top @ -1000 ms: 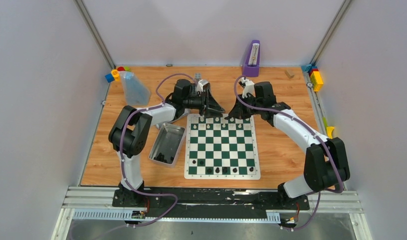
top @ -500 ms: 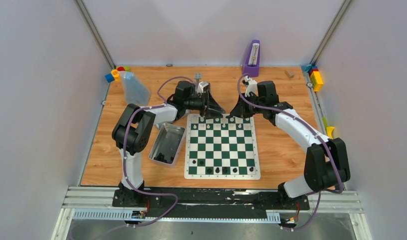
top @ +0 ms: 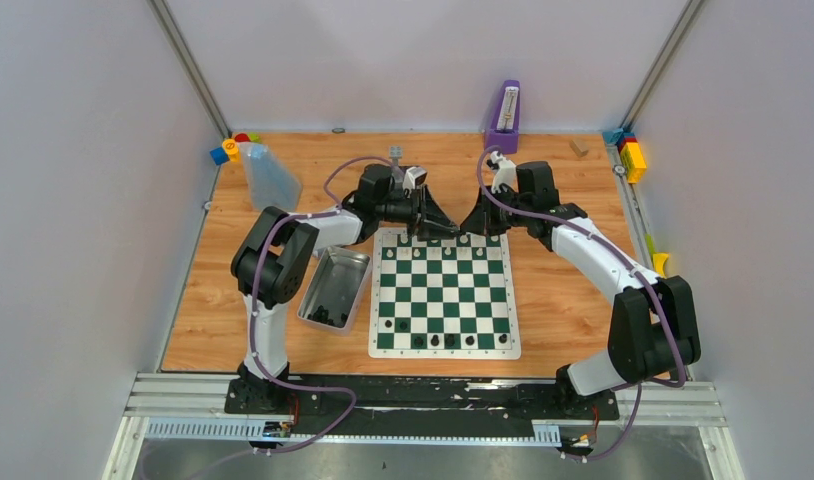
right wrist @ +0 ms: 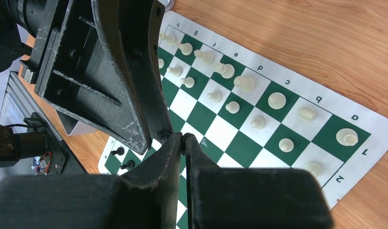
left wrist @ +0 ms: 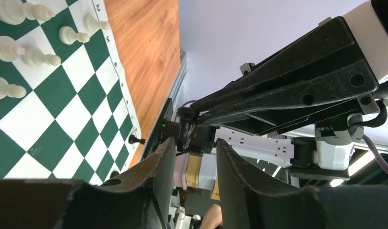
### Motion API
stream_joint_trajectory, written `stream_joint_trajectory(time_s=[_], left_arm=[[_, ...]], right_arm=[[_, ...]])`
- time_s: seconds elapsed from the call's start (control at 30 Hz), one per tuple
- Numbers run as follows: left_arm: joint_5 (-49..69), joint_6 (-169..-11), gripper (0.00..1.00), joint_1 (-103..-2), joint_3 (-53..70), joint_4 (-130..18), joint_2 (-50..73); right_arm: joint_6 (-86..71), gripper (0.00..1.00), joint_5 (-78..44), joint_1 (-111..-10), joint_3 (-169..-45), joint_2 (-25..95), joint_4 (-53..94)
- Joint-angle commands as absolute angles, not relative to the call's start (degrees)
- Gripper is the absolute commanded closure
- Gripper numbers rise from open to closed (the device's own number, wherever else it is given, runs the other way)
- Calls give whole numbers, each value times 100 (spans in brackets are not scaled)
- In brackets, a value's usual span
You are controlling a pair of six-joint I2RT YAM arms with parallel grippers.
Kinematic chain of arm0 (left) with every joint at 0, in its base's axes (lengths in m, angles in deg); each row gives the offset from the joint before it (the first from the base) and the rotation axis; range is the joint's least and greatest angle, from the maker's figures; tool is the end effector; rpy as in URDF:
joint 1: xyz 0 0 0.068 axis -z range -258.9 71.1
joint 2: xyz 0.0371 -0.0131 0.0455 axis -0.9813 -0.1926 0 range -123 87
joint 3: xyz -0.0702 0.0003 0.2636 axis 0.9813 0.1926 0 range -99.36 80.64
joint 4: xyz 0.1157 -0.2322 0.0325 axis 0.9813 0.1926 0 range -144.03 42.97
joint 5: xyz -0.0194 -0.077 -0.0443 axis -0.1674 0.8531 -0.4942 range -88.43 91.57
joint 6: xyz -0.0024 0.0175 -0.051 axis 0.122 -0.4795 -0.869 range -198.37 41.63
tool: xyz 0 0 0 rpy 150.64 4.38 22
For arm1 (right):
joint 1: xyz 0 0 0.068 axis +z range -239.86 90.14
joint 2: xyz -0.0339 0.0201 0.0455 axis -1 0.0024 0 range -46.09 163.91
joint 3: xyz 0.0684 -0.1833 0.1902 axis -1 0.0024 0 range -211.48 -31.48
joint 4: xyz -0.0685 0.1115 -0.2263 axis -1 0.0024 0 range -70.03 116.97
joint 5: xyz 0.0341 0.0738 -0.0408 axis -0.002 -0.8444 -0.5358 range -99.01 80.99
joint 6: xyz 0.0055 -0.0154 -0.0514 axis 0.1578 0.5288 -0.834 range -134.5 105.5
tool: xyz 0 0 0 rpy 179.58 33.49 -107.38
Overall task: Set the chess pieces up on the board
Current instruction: Place the chess piece on the chessboard.
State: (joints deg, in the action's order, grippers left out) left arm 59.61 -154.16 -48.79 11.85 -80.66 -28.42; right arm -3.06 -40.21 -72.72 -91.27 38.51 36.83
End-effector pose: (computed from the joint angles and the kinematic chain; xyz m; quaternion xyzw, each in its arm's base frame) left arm 0.3590 -0.2431 0.1833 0.0216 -0.7681 0.6398 0.0149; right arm 0.3010 0.1121 0.2586 -0.1537 0.8722 0.3351 0.3215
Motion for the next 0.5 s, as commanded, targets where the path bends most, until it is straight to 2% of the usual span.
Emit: stream_joint_trajectory(time_s=[0.0, 0.47], left_arm=[[6080, -15563, 56, -4796, 951, -8437, -2909], [6072, -15649, 65, -4712, 971, -8504, -2920]], right_arm=[[-228, 100, -4144, -7308, -9258, 3698, 3475], [-202, 100, -4168, -7346, -9248, 3671, 3468]])
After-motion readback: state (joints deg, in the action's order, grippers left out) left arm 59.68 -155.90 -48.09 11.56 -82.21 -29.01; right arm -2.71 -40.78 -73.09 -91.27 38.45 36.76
